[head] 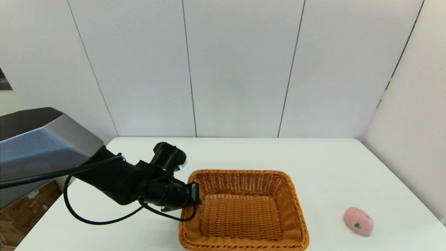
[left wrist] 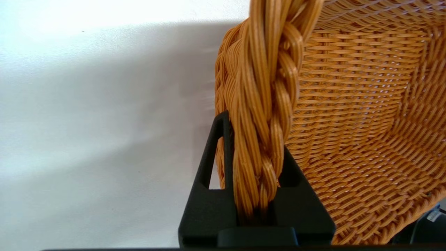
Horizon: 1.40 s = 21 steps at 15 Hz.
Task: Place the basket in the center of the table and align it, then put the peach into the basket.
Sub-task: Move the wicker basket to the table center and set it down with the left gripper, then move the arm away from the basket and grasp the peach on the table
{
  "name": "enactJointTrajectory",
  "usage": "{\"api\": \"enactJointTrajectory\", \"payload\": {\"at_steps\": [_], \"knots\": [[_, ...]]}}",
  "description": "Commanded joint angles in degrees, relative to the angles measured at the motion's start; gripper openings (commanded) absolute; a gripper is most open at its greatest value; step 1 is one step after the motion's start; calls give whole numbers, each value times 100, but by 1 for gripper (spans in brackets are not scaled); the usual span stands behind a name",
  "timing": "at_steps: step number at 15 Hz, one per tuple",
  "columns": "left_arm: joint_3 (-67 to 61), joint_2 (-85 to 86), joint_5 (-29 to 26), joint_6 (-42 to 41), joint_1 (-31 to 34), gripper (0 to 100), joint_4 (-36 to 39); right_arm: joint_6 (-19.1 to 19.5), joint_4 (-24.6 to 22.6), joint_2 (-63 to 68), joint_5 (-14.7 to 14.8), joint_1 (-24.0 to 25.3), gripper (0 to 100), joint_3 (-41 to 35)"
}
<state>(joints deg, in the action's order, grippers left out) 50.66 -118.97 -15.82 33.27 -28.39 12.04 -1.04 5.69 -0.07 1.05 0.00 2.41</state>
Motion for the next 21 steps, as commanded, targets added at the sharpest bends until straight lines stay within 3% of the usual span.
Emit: {"api": "enactJointTrajectory", "payload": {"at_steps": [1, 2, 3, 11, 15, 18, 21], "knots": [[5, -48, 27, 31, 0, 0, 17, -2, 2, 7, 1, 0, 100, -4], [14, -48, 27, 39, 0, 0, 17, -2, 2, 7, 1, 0, 100, -4], [5, -65, 71, 48, 0, 100, 17, -2, 2, 7, 1, 0, 100, -4], [-21, -74, 255, 31, 44, 100, 26, -2, 2, 7, 1, 0, 100, -4], [-136, 814, 589, -31, 431, 100, -53, -2, 11, 7, 1, 0, 100, -4], [-188, 2176, 589, -286, 554, 100, -747, -2, 11, 7, -8, 0, 100, 5], [-188, 3486, 1011, -444, 554, 100, -1240, -2, 11, 7, -8, 0, 100, -4]]}}
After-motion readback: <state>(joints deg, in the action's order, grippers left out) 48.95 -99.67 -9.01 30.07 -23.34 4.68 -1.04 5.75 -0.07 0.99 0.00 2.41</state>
